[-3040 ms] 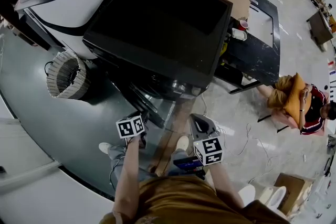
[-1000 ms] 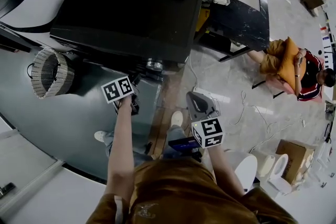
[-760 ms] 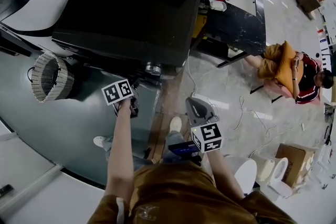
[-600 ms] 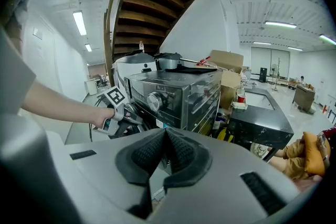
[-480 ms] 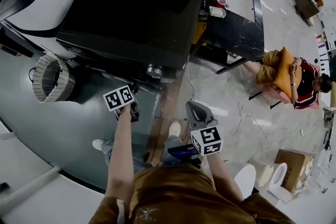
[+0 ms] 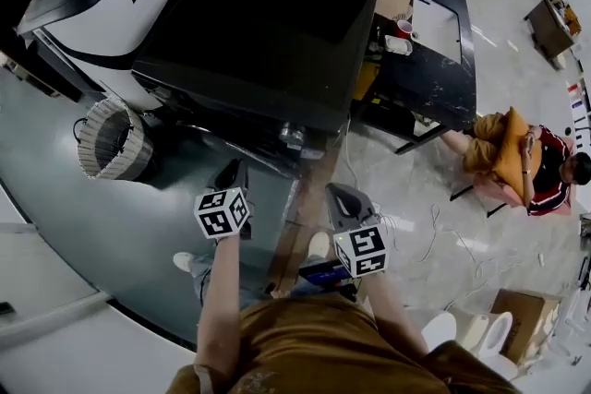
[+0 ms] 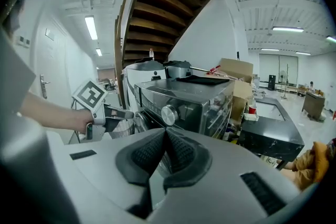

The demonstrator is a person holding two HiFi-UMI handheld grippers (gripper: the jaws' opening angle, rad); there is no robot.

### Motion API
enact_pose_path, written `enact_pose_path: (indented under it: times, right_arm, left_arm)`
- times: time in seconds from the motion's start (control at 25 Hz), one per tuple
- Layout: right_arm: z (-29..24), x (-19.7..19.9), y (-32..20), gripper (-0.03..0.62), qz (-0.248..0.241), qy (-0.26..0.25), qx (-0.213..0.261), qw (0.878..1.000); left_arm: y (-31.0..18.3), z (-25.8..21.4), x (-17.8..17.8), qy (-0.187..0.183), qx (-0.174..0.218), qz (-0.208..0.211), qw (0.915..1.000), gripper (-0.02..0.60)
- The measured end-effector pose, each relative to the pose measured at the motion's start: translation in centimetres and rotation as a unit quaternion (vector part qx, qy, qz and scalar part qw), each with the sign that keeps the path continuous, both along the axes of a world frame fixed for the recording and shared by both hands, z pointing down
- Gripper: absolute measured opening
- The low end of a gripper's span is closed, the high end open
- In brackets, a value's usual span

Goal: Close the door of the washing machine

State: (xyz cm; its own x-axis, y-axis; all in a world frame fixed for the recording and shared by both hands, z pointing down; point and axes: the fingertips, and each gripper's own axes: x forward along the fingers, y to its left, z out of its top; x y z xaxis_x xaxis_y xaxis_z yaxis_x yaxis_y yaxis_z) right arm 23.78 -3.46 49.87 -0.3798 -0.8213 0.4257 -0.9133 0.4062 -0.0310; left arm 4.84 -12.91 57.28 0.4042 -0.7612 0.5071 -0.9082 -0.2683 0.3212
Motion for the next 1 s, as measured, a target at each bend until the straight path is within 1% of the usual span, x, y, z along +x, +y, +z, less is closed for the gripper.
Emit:
enact_pose_path:
  times: [0.08,0.12,0.28,0.4,0.52,0.68,1.0]
  right_arm:
    - [-0.5,-0.7,-0.2,0.012,-0.007,-0.005,0.009,1.000]
    - [-0.9,-1.0,-0.3,0.012,-0.010,-0.006,0.014,1.000]
    - [-2.5,-2.1,-1.1,0.012,-0.025,-0.006,0.039,0.999]
    - [-3.4,-2.6,-1.6,0.012,-0.036,-0.001,0.058,0.998]
    - [-3.8,-2.9,-1.9,0.012,-0.042,-0.001,0.070,0.997]
    - [-4.0,-3.5,-2.3,0.012,-0.050,-0.003,0.075,0.996]
    - [-4.5,-5.8,-2.3,0.012,-0.073,-0.004,0.080,0.994]
  left_arm:
    - [0.8,-2.8,-0.6,-0.004,0.037,0.001,0.9993,0.046]
    - [1.4,-4.2,-0.9,-0.003,0.051,0.000,0.9987,0.038]
    - [3.4,-8.7,-2.0,-0.007,0.099,-0.004,0.9950,0.026]
    - [4.6,-11.0,-2.9,-0.009,0.124,-0.021,0.9921,0.026]
    - [5.5,-12.0,-3.5,-0.009,0.135,-0.036,0.9902,0.026]
    - [6.6,-12.5,-4.8,0.004,0.136,-0.060,0.9889,0.026]
    - [8.2,-12.6,-6.5,-0.006,0.138,-0.077,0.9874,0.025]
